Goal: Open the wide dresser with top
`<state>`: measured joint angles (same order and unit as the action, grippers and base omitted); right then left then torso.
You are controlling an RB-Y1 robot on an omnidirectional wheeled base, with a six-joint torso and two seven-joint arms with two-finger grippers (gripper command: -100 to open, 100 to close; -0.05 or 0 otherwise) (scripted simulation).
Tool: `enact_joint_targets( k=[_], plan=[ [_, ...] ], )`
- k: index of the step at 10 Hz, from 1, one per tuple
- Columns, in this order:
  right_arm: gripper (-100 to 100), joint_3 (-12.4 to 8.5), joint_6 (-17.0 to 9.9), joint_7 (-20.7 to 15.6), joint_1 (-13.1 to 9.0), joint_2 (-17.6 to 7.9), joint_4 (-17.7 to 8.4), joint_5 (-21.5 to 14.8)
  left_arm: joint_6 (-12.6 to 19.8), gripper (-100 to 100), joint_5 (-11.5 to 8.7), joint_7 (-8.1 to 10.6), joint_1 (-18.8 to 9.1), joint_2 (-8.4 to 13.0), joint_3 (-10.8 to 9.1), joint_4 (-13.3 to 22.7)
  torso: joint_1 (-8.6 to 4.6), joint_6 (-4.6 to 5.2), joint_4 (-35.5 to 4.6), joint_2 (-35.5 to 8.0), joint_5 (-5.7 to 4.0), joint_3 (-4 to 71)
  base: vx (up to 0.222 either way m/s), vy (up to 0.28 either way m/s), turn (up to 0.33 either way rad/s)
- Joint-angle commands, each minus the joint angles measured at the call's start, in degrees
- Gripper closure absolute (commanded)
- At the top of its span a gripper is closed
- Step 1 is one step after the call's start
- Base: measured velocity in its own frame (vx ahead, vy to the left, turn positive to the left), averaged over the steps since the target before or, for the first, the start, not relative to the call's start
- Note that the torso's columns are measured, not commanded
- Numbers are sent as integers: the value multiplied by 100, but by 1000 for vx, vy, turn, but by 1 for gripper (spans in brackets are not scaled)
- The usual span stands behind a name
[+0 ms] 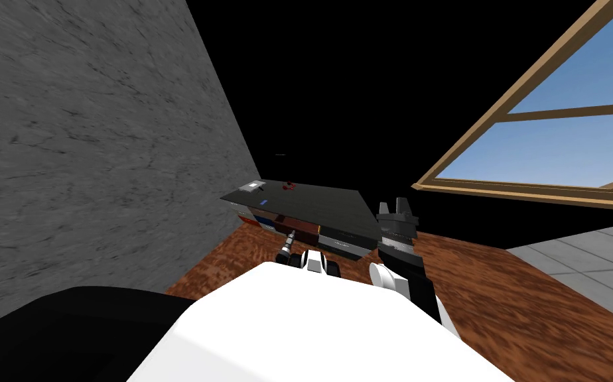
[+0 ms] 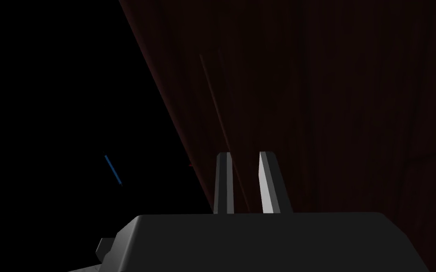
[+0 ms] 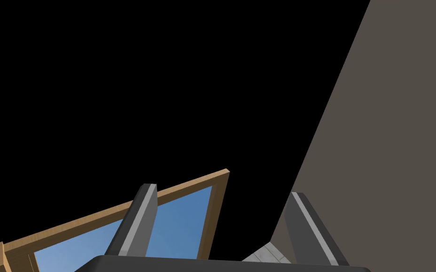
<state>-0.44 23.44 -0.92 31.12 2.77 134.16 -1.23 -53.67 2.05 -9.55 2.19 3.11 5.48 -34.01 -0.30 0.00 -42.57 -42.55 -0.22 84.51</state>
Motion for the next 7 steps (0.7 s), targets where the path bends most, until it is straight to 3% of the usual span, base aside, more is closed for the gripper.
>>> enact_joint_targets(
  k=[1,3,4,7],
  plan=[
    [0,0,0,0,-1,0,0,0,-19,100,21,24,14,24,39,-179,12,-1,-7,-25,4,-15,-235,30,25],
    [0,0,0,0,-1,0,-1,0,-32,100,35,46,9,47,68,-279,3,2,-20,-38,-1,-22,-233,15,35],
    [0,0,0,0,-1,0,-1,0,109,100,39,33,131,40,69,-324,-11,5,-27,-28,-9,-15,-96,7,10],
    [0,0,0,0,-1,0,0,0,24,100,69,74,215,79,142,-478,18,0,-13,-27,1,-16,-196,42,21]
  ],
)
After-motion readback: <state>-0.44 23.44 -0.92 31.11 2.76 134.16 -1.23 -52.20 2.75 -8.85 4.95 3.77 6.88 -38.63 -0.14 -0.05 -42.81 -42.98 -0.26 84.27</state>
